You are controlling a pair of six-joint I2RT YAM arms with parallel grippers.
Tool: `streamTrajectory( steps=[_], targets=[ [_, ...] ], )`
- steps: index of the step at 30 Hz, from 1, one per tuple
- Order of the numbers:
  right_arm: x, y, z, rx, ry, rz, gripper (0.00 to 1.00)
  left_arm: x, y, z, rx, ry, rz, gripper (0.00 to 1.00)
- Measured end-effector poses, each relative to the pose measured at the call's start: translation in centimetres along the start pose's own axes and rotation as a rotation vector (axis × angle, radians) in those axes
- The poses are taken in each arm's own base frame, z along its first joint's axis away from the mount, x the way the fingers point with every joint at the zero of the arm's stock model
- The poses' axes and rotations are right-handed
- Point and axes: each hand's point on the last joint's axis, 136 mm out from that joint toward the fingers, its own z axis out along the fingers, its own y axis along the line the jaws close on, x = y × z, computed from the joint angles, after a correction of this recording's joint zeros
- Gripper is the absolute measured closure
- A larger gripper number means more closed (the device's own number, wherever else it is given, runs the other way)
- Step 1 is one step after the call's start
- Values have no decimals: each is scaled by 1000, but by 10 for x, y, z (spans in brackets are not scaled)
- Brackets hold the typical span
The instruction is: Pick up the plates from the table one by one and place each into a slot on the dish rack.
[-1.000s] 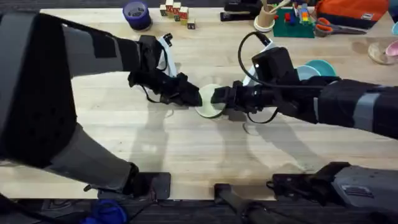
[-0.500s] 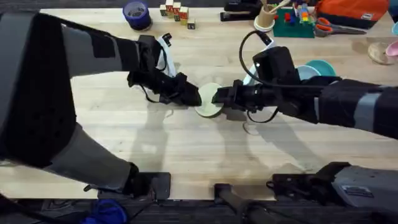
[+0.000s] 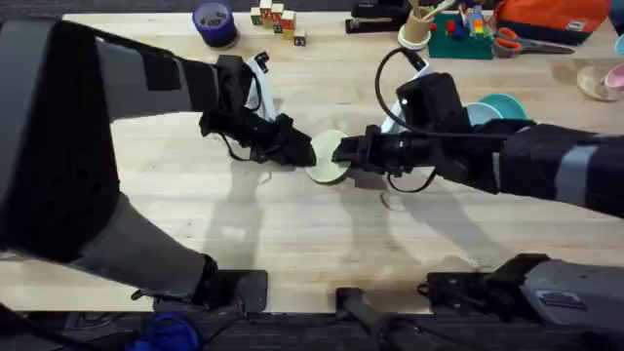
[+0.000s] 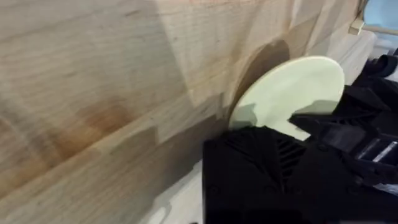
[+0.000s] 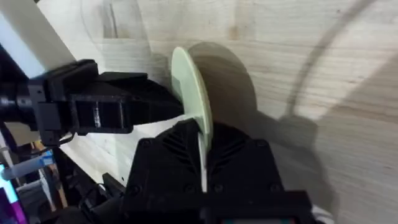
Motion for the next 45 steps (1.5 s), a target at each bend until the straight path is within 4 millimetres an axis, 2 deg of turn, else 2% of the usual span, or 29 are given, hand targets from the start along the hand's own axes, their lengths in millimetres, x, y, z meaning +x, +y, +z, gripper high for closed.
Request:
streamTrajectory(
  steps=[11,15,25,36,37,38,40,41,42,45],
  targets=[
    [3,5,0,-20,12,-4,968,4,2,-7,-76,40,-37,961],
    [2,5,0,-22,11,-5,968,5,4,-16,-140,41,-35,960],
    [3,5,1,-23,13,-5,968,-3,-23,-68,-278,-85,63,961],
    [2,5,0,-23,12,-5,968,0,-14,-131,-582,-237,42,960],
    [2,5,1,-23,12,-5,968,0,-13,-134,-603,-248,38,918],
    [2,6,0,-24,12,-6,968,0,-11,-137,-620,-256,35,812],
    [2,6,1,-24,12,-6,968,0,-9,-140,-641,-265,28,510],
    [2,6,0,-24,12,-11,968,-1,-6,-142,-660,-272,17,54],
    [2,6,0,-24,12,-17,968,-1,-5,-143,-663,-273,14,20],
    [2,6,1,-25,11,-37,968,-1,-4,-144,-673,-275,12,7]
  ],
)
